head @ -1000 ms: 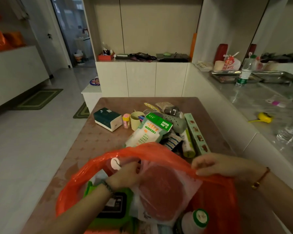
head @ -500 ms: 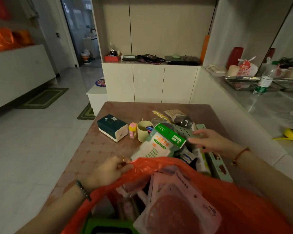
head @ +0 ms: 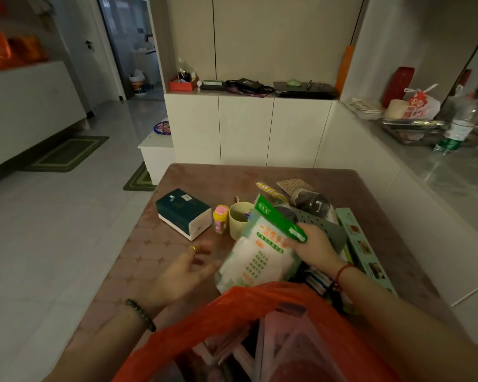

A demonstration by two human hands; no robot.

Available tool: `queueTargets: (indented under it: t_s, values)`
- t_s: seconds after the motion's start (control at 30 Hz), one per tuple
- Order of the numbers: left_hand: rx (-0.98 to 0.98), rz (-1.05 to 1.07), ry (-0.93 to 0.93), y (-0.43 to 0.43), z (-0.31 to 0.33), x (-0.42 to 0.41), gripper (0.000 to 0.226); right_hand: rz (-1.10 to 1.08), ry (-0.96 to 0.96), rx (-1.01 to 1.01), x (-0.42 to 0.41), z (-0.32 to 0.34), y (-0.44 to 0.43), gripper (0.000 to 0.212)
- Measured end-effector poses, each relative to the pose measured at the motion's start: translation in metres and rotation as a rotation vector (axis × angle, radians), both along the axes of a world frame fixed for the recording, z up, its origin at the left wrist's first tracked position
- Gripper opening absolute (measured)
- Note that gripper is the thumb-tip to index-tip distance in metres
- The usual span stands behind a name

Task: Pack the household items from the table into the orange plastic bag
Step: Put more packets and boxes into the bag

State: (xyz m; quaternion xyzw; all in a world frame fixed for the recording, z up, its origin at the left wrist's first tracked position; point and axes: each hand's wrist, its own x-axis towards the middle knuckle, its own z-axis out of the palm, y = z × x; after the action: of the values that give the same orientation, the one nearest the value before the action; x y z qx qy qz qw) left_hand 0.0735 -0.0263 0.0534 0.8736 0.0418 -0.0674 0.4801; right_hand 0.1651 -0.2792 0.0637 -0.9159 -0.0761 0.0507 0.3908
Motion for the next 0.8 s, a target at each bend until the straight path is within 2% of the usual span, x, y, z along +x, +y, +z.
queueTargets:
  t_s: [0.07,0.13,0.23,0.3,0.4,0.47,0.5,0.53,0.6,0.7,0.77,0.8]
  values:
    - [-0.09,0.01,-0.064,-0.007,0.001,0.004,0.058,0.17,-0.086,0.101,-0.007,0.029,0.005,0.018]
    - [-0.239,-0.061,-0.18,-0.016,0.002,0.01,0.077,0.33,-0.177,0.119,-0.013,0.057,0.012,0.013]
    - [-0.428,-0.057,-0.191,-0.018,0.0,0.024,0.09,0.455,-0.272,0.153,-0.02,0.091,0.024,0.018]
    - [-0.455,0.027,-0.126,-0.017,0.003,0.03,0.077,0.483,-0.271,0.207,-0.024,0.105,0.033,0.003]
    - [-0.451,0.143,-0.128,-0.009,0.0,0.031,0.041,0.45,-0.214,0.311,-0.017,0.11,0.035,0.01]
    - [-0.49,0.267,-0.179,-0.002,-0.002,0.026,0.03,0.304,-0.091,0.475,-0.005,0.101,0.027,0.013]
    - [-0.512,0.357,-0.201,0.004,-0.003,0.024,0.025,0.166,-0.055,0.512,0.004,0.092,0.021,0.019]
    - [-0.555,0.448,-0.211,0.011,-0.006,0.021,0.022,0.008,-0.064,0.458,0.013,0.081,0.015,0.026]
    - [-0.698,0.569,-0.209,0.025,-0.009,0.016,0.019,-0.21,-0.068,0.167,0.024,0.052,0.001,0.04]
    - [-0.824,0.589,-0.13,0.039,-0.014,0.006,0.031,-0.191,0.123,-0.247,0.025,-0.002,-0.008,0.066]
    - [-0.86,0.566,-0.072,0.042,-0.02,0.001,0.031,-0.216,0.21,-0.396,0.024,-0.027,-0.01,0.079]
    - [-0.871,0.558,-0.048,0.042,-0.024,-0.001,0.031,-0.246,0.228,-0.409,0.025,-0.035,-0.012,0.084]
